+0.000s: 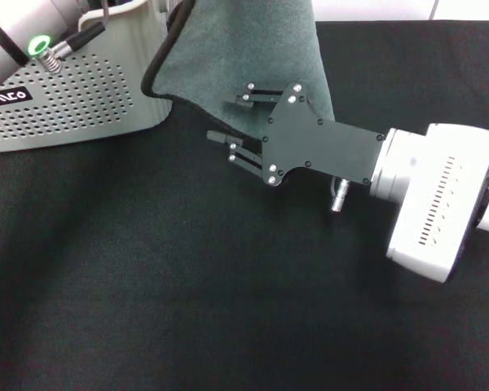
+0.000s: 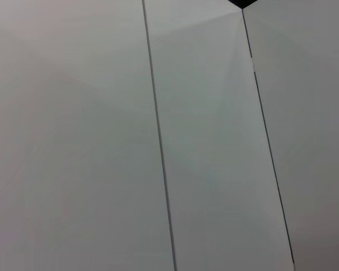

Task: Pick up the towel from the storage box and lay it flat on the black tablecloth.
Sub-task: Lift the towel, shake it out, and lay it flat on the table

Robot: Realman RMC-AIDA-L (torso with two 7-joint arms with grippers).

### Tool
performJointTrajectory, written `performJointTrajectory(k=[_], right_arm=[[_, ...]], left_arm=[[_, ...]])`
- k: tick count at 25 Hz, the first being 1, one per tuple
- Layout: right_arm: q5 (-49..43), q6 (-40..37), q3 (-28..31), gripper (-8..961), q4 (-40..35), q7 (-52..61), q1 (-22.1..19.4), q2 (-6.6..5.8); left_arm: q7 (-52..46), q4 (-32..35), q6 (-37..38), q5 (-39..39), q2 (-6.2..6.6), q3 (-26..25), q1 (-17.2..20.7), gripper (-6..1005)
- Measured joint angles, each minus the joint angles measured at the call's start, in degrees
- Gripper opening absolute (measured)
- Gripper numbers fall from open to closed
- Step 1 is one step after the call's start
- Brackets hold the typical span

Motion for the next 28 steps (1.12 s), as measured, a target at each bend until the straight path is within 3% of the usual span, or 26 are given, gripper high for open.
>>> performJointTrajectory(k=[7,15,28], right_arm=[[-0.6,2.0,1.4,382,0.1,0.0,1.5,0.01],[-0.9,-3.3,0.4,382,2.3,0.0,8.6,0.00],[-0.1,-5.5,-6.1,375,4.5,0.1,10.2,0.00]], left_arm=[[0.0,-0.4,0.0,0.0,-0.01,1.5,-0.1,12],[0.1,-0.6,0.0,0.0,-0.20,3.8,-1.7,12],[3.9,-1.2,-0.7,-5.9,-0.19,6.2,-2.9,12]])
